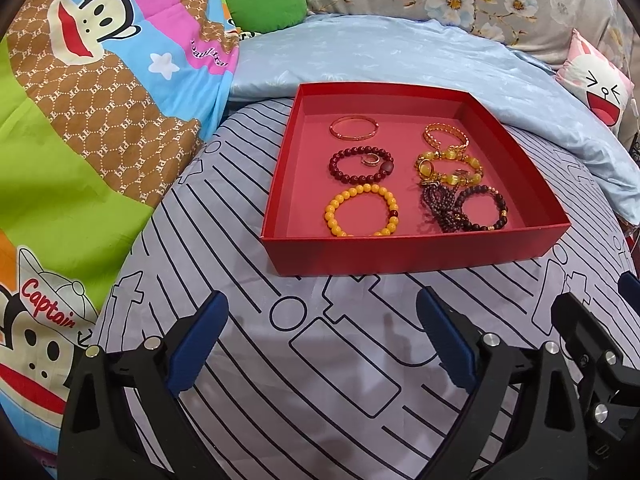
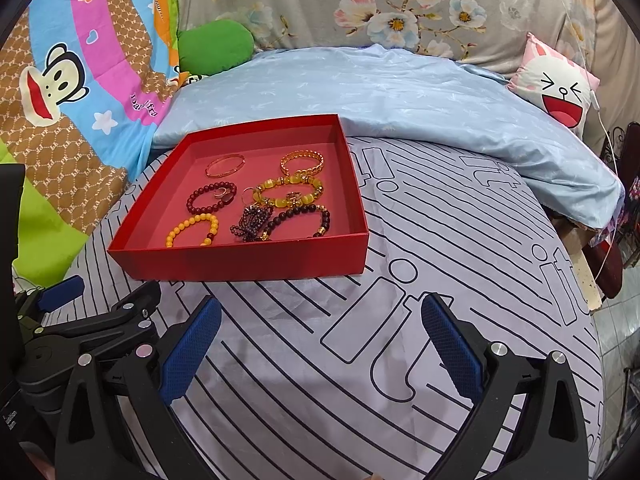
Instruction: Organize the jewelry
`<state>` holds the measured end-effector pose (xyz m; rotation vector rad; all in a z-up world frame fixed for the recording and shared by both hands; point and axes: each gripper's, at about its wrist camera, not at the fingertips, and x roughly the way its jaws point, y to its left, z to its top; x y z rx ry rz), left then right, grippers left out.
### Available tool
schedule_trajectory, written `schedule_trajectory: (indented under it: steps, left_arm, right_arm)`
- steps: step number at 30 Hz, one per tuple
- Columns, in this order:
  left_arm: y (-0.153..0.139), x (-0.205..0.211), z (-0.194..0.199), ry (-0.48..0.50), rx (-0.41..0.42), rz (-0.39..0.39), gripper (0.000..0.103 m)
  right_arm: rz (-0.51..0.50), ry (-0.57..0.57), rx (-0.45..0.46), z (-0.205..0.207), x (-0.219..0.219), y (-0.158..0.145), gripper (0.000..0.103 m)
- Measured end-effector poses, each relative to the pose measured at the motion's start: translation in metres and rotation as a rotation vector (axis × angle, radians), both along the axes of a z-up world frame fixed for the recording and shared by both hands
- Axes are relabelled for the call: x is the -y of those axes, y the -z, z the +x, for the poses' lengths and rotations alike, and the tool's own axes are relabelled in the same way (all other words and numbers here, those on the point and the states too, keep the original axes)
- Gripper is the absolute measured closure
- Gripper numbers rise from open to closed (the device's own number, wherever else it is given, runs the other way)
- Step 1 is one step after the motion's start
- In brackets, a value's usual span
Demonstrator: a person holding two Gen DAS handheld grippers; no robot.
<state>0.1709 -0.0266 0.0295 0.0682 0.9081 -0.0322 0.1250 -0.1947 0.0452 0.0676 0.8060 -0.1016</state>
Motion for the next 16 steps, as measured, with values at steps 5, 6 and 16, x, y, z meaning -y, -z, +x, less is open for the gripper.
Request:
schedule_trajectory:
  steps: [5,6,16]
  left_arm:
    - [-0.0009,0.0009,-0.0006,0.005,0.005,0.004,0.015]
    - [-0.001,0.0009,-0.0006,0.005,0.006,0.003,0.015]
    - [0.0002,0.0009,0.0004,0.004,-0.009,0.005,0.015]
  right_arm:
    - [0.003,0.001,0.001,0.0001,0.0001,-0.0001,0.006]
    - [0.002,0.001,0.002,-0.0001,0.0,-0.0003,0.006]
    - [0.002,-0.002,-0.002,-0.0011,-0.0009,0.0023,0.006]
